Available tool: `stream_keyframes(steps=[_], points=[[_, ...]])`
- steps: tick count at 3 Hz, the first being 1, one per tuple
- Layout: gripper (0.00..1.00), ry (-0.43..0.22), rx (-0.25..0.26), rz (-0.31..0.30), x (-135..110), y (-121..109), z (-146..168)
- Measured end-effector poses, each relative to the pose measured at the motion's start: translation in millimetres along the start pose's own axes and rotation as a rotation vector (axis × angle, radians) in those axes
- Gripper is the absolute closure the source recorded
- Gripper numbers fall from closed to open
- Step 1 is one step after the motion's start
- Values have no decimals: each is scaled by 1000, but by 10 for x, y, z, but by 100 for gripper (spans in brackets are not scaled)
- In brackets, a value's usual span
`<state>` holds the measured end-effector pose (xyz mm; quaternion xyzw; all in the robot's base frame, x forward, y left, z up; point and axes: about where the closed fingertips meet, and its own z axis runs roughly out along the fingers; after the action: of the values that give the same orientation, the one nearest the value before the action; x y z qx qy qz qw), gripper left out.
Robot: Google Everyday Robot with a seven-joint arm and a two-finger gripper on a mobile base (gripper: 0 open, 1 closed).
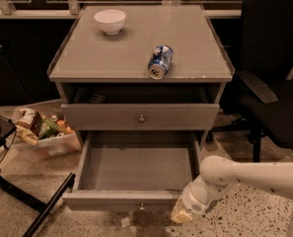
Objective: Close middle drawer
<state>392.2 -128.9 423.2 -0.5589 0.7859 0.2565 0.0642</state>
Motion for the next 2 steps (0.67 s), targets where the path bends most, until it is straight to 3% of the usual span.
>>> stream_keyframes(steps=[1,2], points=[[81,-13,50,-26,-15,-239,209],[58,-26,91,-60,-89,-375,218]])
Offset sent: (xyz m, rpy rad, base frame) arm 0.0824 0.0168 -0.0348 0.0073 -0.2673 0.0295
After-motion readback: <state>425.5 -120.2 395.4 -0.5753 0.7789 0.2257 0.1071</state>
